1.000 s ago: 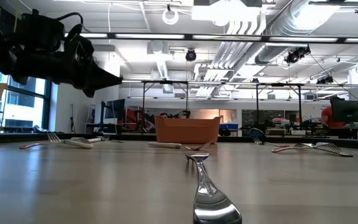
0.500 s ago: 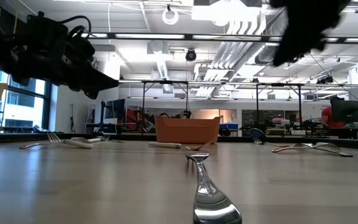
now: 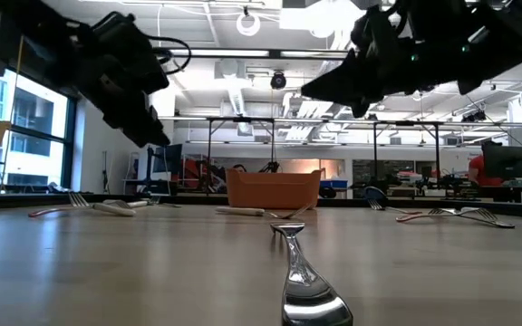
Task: Sort silverware by color (type)
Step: Put the bottom left white fork into the orange bin
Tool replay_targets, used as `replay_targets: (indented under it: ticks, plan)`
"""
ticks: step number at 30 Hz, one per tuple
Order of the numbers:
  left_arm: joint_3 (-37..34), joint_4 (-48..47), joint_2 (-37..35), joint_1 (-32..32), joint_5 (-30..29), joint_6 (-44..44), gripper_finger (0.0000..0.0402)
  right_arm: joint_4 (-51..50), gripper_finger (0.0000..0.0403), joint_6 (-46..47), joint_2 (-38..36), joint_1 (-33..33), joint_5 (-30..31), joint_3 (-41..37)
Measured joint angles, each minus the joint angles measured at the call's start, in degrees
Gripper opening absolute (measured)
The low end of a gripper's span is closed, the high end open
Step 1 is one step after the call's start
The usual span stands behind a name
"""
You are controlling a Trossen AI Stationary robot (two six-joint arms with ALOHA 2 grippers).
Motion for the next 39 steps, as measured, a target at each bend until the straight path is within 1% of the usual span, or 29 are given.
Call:
replay_targets:
  ticks: [2,6,9,11,14,17,22,26,29,32,34,39]
  plan:
    - [3.54,-7.95,0.28,-1.69,-2.36,0.89,0.0003,0.35,0.0000,-0.13,0.88,-0.19,-0.04,0.00]
    - [10.75,-26.54,2.62,-5.24,-10.53,4.83,0.0023,0.40,0.0000,0.13,2.95,0.79,-0.08,0.00]
    - [15.45,-36.28,5.18,-7.01,-14.57,8.82,0.0046,0.68,0.0000,-0.56,3.99,1.90,-0.14,0.00]
    - [17.68,-40.31,7.64,-7.55,-16.68,11.47,0.0063,0.75,0.0000,-0.75,4.01,2.41,-0.16,0.00]
    - [19.64,-43.63,12.08,-7.62,-18.33,15.92,0.0088,0.87,0.0000,-1.53,4.01,2.71,-0.17,0.00]
    - [19.94,-45.29,17.02,-7.62,-20.51,20.00,0.0112,0.90,0.0000,-1.55,4.01,2.71,-0.16,0.00]
    - [19.98,-43.95,24.08,-7.64,-21.22,22.31,0.0143,0.85,0.0000,-1.59,4.01,2.71,-0.16,0.00]
    - [20.09,-40.86,26.66,-8.03,-25.11,22.84,0.0155,0.85,0.0000,-1.59,4.01,2.71,-0.14,0.00]
    - [20.05,-39.66,27.07,-8.27,-26.33,23.35,0.0154,0.77,0.0000,-1.59,4.01,2.71,-0.14,0.00]
    - [20.05,-39.11,27.91,-8.27,-26.31,23.39,0.0137,0.76,0.0000,-1.59,4.01,2.71,-0.14,0.00]
    - [20.11,-39.13,28.53,-8.27,-26.21,23.64,0.0116,0.74,0.0000,-1.61,4.01,2.71,-0.14,0.00]
    - [20.27,-39.62,29.17,-8.30,-26.12,25.34,0.0043,0.72,0.0000,-1.61,3.99,2.71,-0.14,0.00]
